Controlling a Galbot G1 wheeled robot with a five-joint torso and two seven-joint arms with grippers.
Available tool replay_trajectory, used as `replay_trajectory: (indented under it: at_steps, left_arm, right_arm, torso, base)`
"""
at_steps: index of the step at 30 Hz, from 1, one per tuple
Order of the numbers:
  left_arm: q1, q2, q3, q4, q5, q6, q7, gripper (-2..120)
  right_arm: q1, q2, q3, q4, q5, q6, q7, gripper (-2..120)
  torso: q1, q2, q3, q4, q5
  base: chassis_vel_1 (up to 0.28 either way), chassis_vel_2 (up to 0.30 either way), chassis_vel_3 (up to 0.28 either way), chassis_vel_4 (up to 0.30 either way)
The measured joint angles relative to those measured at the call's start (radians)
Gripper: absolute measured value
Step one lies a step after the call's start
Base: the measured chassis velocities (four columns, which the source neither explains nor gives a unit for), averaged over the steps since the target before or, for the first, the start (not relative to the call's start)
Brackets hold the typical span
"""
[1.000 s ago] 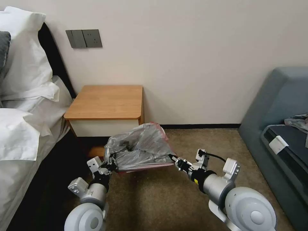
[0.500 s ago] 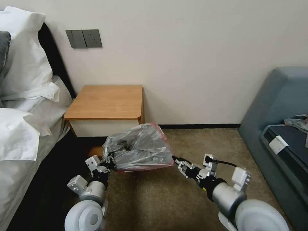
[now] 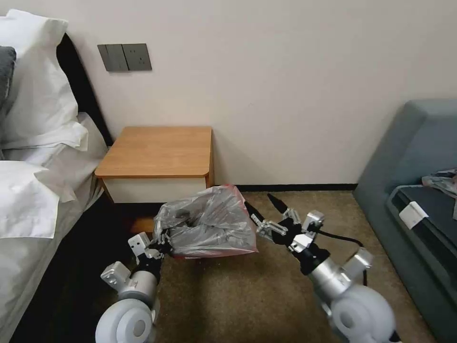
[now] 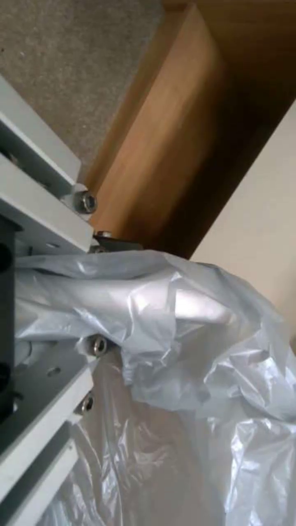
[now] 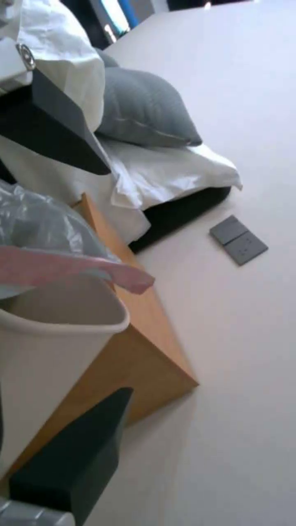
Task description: Pick up the garbage bag from the table and place it over the trash can.
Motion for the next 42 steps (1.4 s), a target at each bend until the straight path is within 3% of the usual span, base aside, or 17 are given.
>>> replay_trajectory:
  at_steps: [9, 15, 17, 19, 22, 28, 29, 31, 36, 42]
  left_arm:
    - [0.009, -0.006, -0.002, -0.015, -0.018, 0.008, 0.000, 5]
    - [0.002, -0.010, 0.000, -0.014, -0.023, 0.015, 0.004, 5]
    - [0.007, -0.013, 0.003, -0.015, -0.032, 0.020, 0.005, 5]
    - [0.010, -0.014, 0.005, -0.016, -0.037, 0.023, 0.005, 5]
    - [0.015, -0.016, 0.012, -0.018, -0.050, 0.029, 0.009, 5]
    - [0.007, -0.015, 0.011, -0.015, -0.072, 0.038, 0.014, 5]
    - [0.005, -0.015, 0.009, -0.014, -0.077, 0.039, 0.014, 5]
    - [0.006, -0.015, 0.009, -0.013, -0.078, 0.040, 0.014, 5]
    - [0.018, -0.015, 0.012, -0.010, -0.078, 0.040, 0.015, 5]
    - [0.013, -0.014, 0.017, -0.008, -0.077, 0.041, 0.022, 5]
  right_arm:
    - [0.044, 0.069, -0.018, -0.067, -0.038, 0.020, -0.095, 100]
    - [0.058, 0.093, -0.015, -0.084, -0.064, 0.026, -0.125, 82]
    - [0.059, 0.096, -0.010, -0.087, -0.071, 0.026, -0.142, 71]
    - [0.059, 0.095, -0.008, -0.087, -0.072, 0.026, -0.147, 69]
    - [0.056, 0.094, 0.001, -0.086, -0.075, 0.029, -0.157, 52]
    - [0.058, 0.110, 0.010, -0.083, -0.074, 0.029, -0.157, 34]
    - [0.058, 0.119, 0.010, -0.080, -0.074, 0.029, -0.154, 25]
    - [0.058, 0.122, 0.010, -0.077, -0.074, 0.029, -0.151, 24]
    - [0.060, 0.123, 0.015, -0.072, -0.070, 0.023, -0.120, 0]
    - [0.069, 0.117, 0.021, -0.073, -0.054, 0.010, -0.095, 0]
  torso:
    - [0.000, 0.000, 0.000, 0.0000, -0.0001]
    - [0.000, 0.000, 0.000, 0.0000, 0.0000]
    - [0.000, 0.000, 0.000, -0.0001, 0.0000]
    - [0.000, 0.000, 0.000, 0.0000, 0.0000]
    - [0.000, 0.000, 0.000, -0.0001, 0.0000]
    - [0.000, 0.000, 0.000, -0.0001, 0.0000]
    - [0.000, 0.000, 0.000, -0.0001, 0.0000]
    - [0.000, 0.000, 0.000, -0.0001, 0.0000]
    - [0.000, 0.000, 0.000, 0.0000, 0.0000]
    - [0.000, 0.000, 0.000, -0.0001, 0.0000]
  base:
    - [0.000, 0.000, 0.000, 0.000]
    - [0.000, 0.000, 0.000, 0.000]
    - [0.000, 0.000, 0.000, 0.000]
    - [0.000, 0.000, 0.000, 0.000]
    - [0.000, 0.000, 0.000, 0.000]
    - [0.000, 0.000, 0.000, 0.000]
    - [0.000, 0.000, 0.000, 0.000]
    - [0.000, 0.000, 0.000, 0.000]
    - [0.000, 0.000, 0.000, 0.000]
    - [0.000, 0.000, 0.000, 0.000]
